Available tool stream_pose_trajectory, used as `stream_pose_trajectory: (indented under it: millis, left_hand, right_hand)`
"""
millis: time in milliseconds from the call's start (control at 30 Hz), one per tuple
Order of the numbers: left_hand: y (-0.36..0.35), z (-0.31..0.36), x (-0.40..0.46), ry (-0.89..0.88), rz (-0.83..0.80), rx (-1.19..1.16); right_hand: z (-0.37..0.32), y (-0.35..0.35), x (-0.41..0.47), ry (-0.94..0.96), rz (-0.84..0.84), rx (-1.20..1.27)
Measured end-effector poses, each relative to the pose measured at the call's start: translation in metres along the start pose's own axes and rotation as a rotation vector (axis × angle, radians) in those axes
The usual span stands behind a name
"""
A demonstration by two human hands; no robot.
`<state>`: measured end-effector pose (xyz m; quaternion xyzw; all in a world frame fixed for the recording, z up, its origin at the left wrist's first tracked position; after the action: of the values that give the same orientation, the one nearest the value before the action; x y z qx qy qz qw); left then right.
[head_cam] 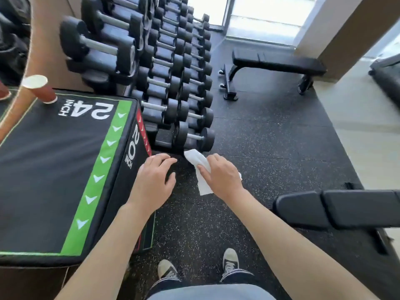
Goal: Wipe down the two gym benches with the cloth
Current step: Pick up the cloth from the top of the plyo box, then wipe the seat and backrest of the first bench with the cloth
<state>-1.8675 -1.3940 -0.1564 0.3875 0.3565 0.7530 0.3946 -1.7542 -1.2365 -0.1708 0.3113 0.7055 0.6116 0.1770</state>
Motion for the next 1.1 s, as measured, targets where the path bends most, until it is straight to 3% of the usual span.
stream_pose_trajectory:
  millis: [300,667,1100]
  left_hand:
    - [-0.090,0.138,0.054,-0.110,-0.117,-0.037]
    - [-0.202,0.300,0.099,-0.134,-0.164,0.017]
    - [-0.269,0.377,0.149,-0.235,-0.178,0.000]
  right_hand:
    - [0.179,0.036,-0.052,-0.191,0.045,0.040]
    - [0.387,0.066,-0.096,-0.273,0.038,0.115]
    - [0.505,0.082,-0.132,-0.405,0.078,0.049]
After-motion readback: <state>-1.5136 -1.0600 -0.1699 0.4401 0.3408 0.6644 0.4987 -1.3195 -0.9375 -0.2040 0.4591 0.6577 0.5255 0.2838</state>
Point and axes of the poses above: each hand's wrist, its own x-axis towards the middle knuckle, its own y-axis out of the back of the hand, z = x × y, the point moved 9 cm from there along x, towards the middle knuckle, and after that the axes turned 12 degrees about -y, right-handed, at the moved point
